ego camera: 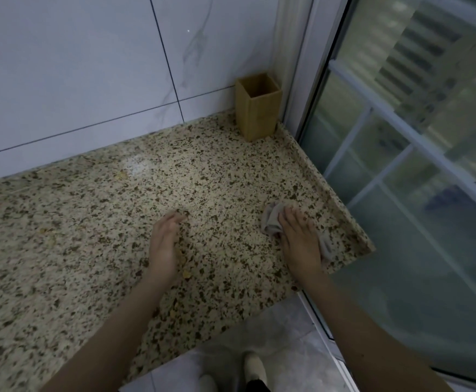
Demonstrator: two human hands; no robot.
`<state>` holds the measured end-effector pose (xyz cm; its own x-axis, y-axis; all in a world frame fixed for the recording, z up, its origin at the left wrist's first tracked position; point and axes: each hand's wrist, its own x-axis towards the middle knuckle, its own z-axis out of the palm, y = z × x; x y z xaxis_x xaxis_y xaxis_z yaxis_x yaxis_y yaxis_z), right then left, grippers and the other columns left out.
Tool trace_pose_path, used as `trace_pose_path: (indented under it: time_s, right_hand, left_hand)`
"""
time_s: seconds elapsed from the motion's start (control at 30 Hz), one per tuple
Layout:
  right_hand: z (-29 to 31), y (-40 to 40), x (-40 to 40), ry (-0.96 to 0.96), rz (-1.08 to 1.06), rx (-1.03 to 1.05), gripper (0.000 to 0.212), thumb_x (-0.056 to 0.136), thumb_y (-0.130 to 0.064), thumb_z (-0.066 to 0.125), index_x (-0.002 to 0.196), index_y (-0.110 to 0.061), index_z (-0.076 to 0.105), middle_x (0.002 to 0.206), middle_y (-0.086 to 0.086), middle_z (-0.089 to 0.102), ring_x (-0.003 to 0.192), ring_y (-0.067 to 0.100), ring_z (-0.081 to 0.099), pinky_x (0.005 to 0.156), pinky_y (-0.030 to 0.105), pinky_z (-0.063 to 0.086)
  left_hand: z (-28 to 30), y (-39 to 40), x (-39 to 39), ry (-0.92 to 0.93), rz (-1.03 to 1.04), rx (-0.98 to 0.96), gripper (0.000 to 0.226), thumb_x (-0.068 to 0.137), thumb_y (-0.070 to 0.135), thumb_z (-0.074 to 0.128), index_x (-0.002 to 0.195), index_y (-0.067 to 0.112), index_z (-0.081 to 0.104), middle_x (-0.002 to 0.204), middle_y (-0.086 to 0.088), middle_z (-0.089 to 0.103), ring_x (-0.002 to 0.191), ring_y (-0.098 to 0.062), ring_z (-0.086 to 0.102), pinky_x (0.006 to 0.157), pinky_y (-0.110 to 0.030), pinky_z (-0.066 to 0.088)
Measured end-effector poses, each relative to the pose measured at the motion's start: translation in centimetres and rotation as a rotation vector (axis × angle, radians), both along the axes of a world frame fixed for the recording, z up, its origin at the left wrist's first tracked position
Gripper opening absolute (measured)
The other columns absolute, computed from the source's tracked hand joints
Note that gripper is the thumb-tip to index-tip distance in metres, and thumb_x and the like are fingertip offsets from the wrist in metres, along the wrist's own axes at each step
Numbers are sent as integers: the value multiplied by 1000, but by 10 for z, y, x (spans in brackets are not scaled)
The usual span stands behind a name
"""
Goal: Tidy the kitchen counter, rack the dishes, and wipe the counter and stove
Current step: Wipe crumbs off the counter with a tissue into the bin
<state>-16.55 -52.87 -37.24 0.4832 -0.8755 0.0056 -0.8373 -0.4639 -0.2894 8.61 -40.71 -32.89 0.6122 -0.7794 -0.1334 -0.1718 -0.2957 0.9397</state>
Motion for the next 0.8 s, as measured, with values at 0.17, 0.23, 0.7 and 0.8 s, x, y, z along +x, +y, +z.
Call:
trace_pose_path:
  time_s: [0.17, 0.23, 0.7, 0.8]
  right_hand:
    - [5, 20, 30, -204, -83, 68, 44, 100, -15, 38, 144, -13, 38, 154, 3, 29, 144, 17, 22, 115, 24, 0]
    - [7, 29, 47, -308, -121, 96, 40, 99, -11, 40, 139, -9, 46, 149, 7, 38, 140, 21, 32, 118, 33, 15]
    - [17, 152, 220, -598, -79, 632, 39, 102, -29, 34, 137, -18, 49, 140, 0, 50, 128, 17, 46, 107, 28, 37]
    - [36, 154, 237, -773, -191, 794, 41, 102, -34, 35, 137, -16, 47, 141, -4, 46, 131, 19, 41, 103, 27, 38]
  left_hand:
    - [-2, 15, 17, 63, 94, -32, 34, 98, 40, 34, 107, 28, 64, 122, 19, 48, 124, -10, 40, 111, -48, 29]
    - [-4, 24, 28, 48, 112, -48, 38, 92, 46, 33, 105, 28, 65, 122, 16, 48, 123, -10, 40, 111, -49, 30]
    - [0, 95, 123, 152, 259, -153, 28, 100, 22, 38, 101, 16, 65, 121, 6, 55, 118, -13, 49, 109, -45, 31]
    - [4, 111, 137, 169, 271, -179, 30, 101, 23, 38, 100, 16, 67, 125, 1, 53, 118, -12, 48, 107, -41, 33]
